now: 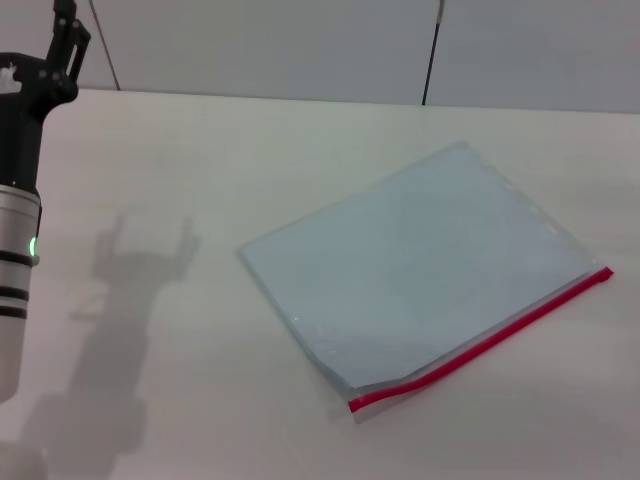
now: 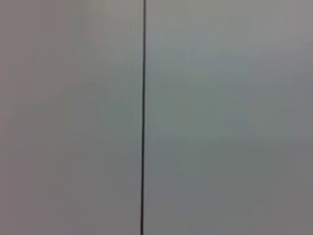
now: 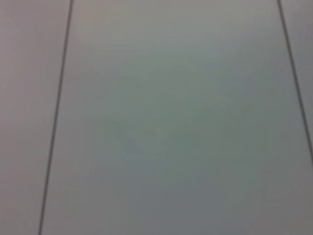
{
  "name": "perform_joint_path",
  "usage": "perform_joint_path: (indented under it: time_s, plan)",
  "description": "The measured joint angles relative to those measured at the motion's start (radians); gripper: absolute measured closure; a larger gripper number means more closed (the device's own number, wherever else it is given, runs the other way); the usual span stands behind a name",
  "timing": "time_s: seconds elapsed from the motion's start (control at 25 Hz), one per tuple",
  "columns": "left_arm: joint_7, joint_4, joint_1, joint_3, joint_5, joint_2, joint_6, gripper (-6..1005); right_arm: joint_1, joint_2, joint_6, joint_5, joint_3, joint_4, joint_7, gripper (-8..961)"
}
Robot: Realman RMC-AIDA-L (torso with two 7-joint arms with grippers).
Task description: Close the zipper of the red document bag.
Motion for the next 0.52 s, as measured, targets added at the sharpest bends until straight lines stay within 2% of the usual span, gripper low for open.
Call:
perform_joint_path:
  time_s: [0.52]
  plan:
    - [0.000, -0.005, -0.019, 0.010, -0.022, -0.001, 0.054, 139, 0.005, 0.000, -0.052, 0.000, 0.015, 0.001, 0.000, 60]
